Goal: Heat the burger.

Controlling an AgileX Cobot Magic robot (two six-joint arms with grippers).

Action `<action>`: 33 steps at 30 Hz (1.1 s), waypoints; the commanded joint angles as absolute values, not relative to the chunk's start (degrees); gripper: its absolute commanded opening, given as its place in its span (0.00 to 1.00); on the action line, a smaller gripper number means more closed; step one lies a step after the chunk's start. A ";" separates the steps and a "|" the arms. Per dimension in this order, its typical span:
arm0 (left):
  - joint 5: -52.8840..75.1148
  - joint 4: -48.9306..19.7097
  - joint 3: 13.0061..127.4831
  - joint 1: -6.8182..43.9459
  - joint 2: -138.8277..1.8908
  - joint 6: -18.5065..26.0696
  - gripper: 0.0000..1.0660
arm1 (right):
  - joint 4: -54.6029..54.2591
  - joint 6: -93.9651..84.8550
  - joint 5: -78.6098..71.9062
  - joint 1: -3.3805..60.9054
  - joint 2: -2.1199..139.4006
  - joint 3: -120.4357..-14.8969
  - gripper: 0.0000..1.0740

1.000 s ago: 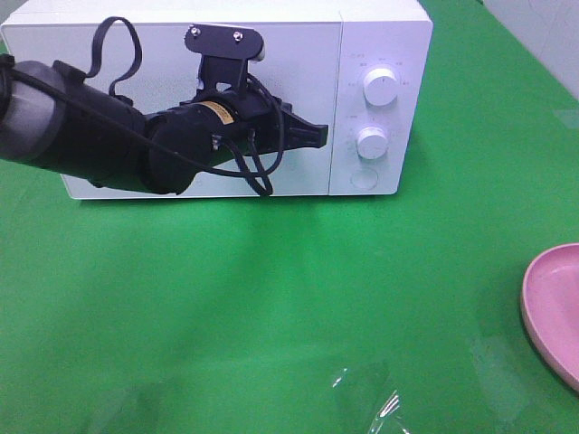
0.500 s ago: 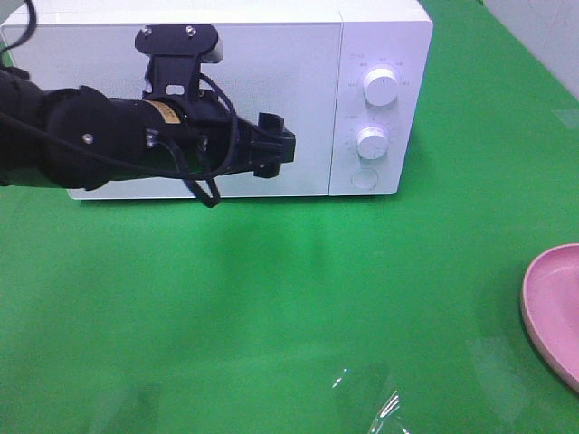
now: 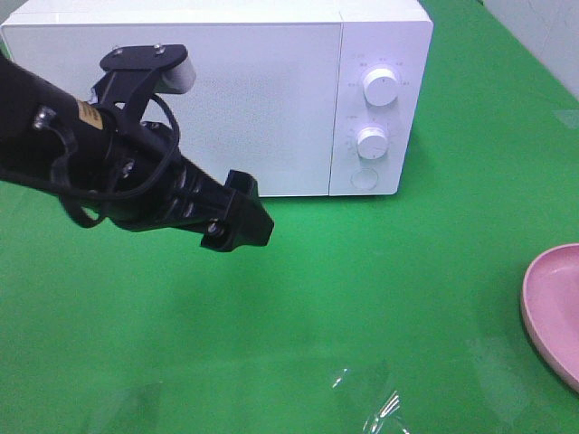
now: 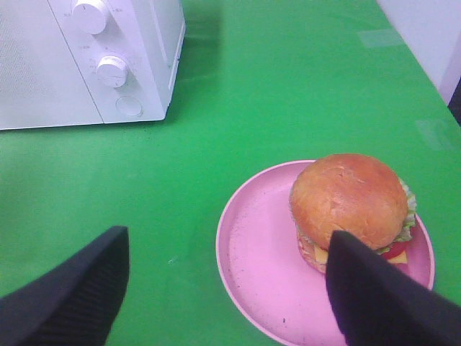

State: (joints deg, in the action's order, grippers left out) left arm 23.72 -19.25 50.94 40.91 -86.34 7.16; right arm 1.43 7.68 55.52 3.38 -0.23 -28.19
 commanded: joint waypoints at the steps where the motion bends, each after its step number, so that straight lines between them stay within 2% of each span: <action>1: 34.38 -16.21 50.65 41.08 -82.51 6.13 0.93 | 1.20 7.05 54.89 2.86 -1.66 -28.02 0.68; 2: 34.38 -16.21 50.65 41.08 -82.51 6.13 0.93 | 1.20 7.05 54.89 2.86 -1.66 -28.02 0.68; 4: 39.42 -14.04 50.65 39.02 -80.96 2.29 0.93 | 1.20 7.05 54.89 2.86 -1.66 -28.02 0.68; 5: 39.42 -14.04 50.65 39.02 -80.96 2.29 0.93 | 1.20 7.05 54.89 2.86 -1.66 -28.02 0.68; 6: 42.63 -12.26 50.65 36.78 -80.10 0.34 0.93 | 1.20 7.05 54.89 2.86 -1.66 -28.02 0.68; 7: 42.63 -12.26 50.65 36.78 -80.10 0.34 0.93 | 1.20 7.05 54.89 2.86 -1.66 -28.02 0.68; 8: 46.18 -11.17 50.65 34.15 -79.18 -0.69 0.93 | 1.20 7.05 54.89 2.86 -1.66 -28.02 0.68; 9: 46.18 -11.17 50.65 34.15 -79.18 -0.69 0.93 | 1.20 7.05 54.89 2.86 -1.66 -28.02 0.68; 11: 50.99 -10.08 50.65 29.22 -77.75 -0.69 0.93 | 1.20 7.05 54.89 2.86 -1.66 -28.02 0.68; 12: 50.99 -10.08 50.65 29.22 -77.75 -0.69 0.93 | 1.20 7.05 54.89 2.86 -1.66 -28.02 0.68; 13: 53.74 -9.34 50.65 26.13 -76.49 -0.63 0.93 | 1.20 7.05 54.89 2.86 -1.66 -28.02 0.68; 14: 53.74 -9.34 50.65 26.13 -76.49 -0.63 0.93 | 1.20 7.05 54.89 2.86 -1.66 -28.02 0.68; 16: 57.98 -7.51 50.65 19.14 -73.17 -0.46 0.93 | 1.20 7.05 54.89 2.86 -1.66 -28.02 0.68; 19: 58.84 -6.76 50.65 17.76 -72.19 -0.46 0.93 | 1.20 7.05 54.89 2.86 -1.66 -28.02 0.68; 20: 60.16 -5.04 50.65 14.44 -70.24 -0.46 0.93 | 1.20 7.05 54.89 2.86 -1.66 -28.02 0.68; 21: 60.16 -5.04 50.65 14.44 -70.24 -0.46 0.93 | 1.20 7.05 54.89 2.86 -1.66 -28.02 0.68; 22: 61.54 -3.84 50.65 11.23 -68.12 -0.46 0.93 | 1.20 7.05 54.89 2.86 -1.66 -28.02 0.68; 23: 61.54 -3.84 50.65 11.23 -68.12 -0.46 0.93 | 1.20 7.05 54.89 2.86 -1.66 -28.02 0.68; 25: 64.57 -2.92 50.65 7.16 -63.77 0.00 0.93 | 1.20 7.05 54.89 2.86 -1.66 -28.02 0.68; 33: 66.58 -2.98 50.65 4.93 -55.92 0.86 0.93 | 1.20 7.05 54.89 2.86 -1.66 -28.02 0.68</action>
State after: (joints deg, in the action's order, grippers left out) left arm 65.95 -2.69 50.94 5.21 -56.55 0.57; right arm 1.43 7.68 55.52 3.38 -0.23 -28.19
